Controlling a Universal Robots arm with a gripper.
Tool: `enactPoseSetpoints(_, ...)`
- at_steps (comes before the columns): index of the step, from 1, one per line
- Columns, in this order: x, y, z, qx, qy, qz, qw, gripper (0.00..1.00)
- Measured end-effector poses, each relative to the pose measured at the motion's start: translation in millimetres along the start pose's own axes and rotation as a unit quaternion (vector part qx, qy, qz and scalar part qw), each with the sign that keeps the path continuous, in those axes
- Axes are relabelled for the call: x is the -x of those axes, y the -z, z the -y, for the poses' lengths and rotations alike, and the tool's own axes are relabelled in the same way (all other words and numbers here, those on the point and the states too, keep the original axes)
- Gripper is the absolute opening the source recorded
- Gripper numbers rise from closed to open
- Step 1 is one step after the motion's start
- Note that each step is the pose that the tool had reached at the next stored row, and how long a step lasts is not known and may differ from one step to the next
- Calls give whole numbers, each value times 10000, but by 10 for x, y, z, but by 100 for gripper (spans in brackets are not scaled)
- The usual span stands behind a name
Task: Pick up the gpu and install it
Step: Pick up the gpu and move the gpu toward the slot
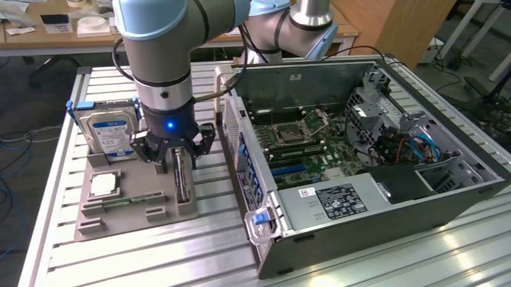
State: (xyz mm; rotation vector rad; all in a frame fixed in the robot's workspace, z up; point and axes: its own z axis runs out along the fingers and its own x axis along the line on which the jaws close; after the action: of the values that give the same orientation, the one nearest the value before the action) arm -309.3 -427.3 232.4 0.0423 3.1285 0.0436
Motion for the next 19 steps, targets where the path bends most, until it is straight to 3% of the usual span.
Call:
enactPoseSetpoints(11, -19, -187, -10, -18, 1, 1, 10000, 59)
enactPoseSetpoints(14, -19, -191, -9, -18, 1, 1, 10000, 58)
enactPoseSetpoints(15, -20, -191, -10, -18, 0, 1, 10000, 51)
enactPoseSetpoints(19, -19, -191, -10, -18, 0, 1, 10000, 49)
